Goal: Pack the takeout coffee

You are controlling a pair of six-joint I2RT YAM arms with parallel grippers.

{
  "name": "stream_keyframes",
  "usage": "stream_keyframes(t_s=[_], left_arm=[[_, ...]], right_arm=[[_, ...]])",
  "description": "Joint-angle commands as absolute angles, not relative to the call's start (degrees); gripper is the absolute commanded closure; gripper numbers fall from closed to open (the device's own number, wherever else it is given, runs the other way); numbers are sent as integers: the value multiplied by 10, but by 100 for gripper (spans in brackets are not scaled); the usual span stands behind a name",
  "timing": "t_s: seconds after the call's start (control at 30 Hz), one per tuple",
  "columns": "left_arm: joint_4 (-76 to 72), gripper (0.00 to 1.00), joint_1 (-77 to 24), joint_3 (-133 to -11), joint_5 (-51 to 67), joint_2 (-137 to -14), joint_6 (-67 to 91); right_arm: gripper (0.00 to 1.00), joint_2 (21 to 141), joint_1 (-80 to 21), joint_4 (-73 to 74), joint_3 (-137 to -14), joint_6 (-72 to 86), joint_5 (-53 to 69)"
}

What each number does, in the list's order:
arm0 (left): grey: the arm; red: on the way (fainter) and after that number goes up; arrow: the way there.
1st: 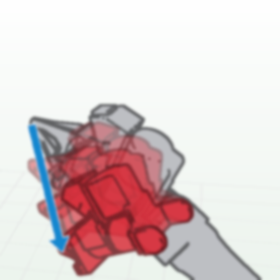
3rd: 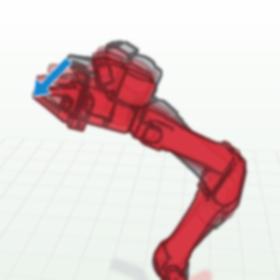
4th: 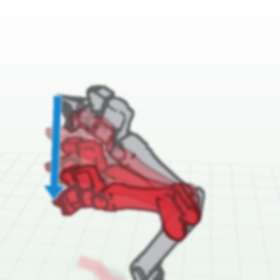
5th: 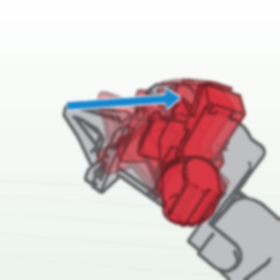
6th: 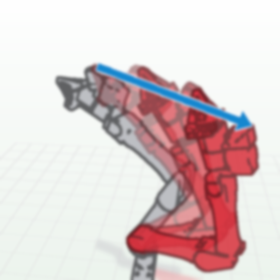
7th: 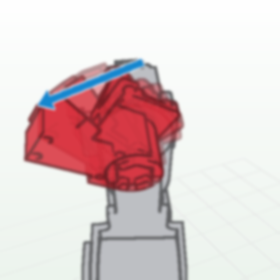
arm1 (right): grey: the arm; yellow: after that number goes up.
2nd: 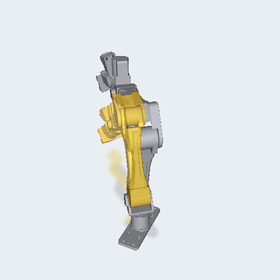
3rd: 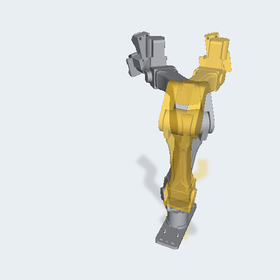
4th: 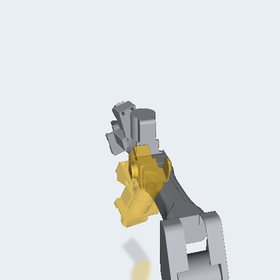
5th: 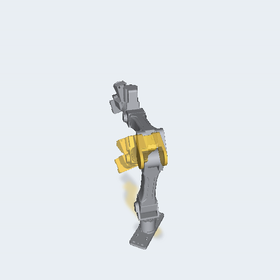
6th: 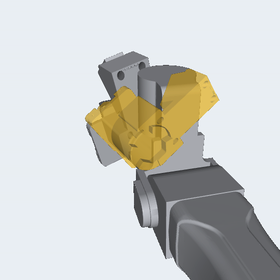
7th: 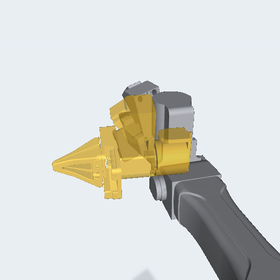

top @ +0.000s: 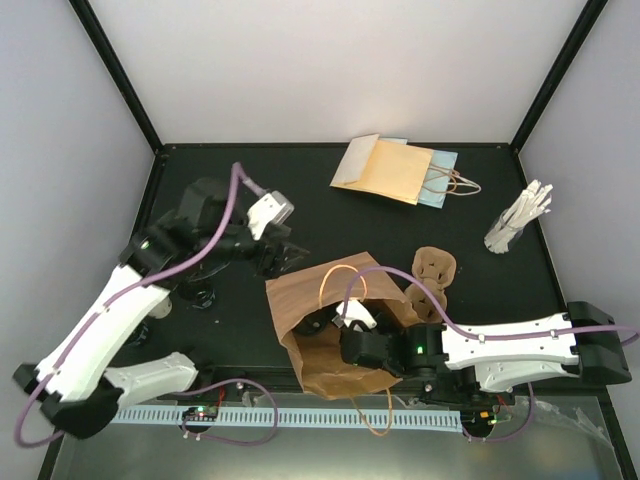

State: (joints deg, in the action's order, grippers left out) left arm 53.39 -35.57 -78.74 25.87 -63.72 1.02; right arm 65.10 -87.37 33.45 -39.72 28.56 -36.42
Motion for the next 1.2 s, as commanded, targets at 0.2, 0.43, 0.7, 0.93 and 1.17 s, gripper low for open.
stream_keyframes(t_s=[0.2, 0.43, 0.7, 0.93, 1.17], left_arm=[[538, 6, -493, -729, 169, -511, 28], [586, 3, -637, -777, 20, -561, 30], [644, 22, -704, -806, -59, -615, 29], [628, 51, -711, -790, -62, -589, 33], [602, 69, -712, -756, -49, -556, 28]], right_arm=[[35, 677, -851, 267, -399, 236, -338], [34, 685, -842, 271, -407, 223, -327], [34, 684, -839, 272, -406, 217, -319], [34, 678, -837, 270, -402, 207, -317], [31, 657, -837, 264, -391, 214, -314]])
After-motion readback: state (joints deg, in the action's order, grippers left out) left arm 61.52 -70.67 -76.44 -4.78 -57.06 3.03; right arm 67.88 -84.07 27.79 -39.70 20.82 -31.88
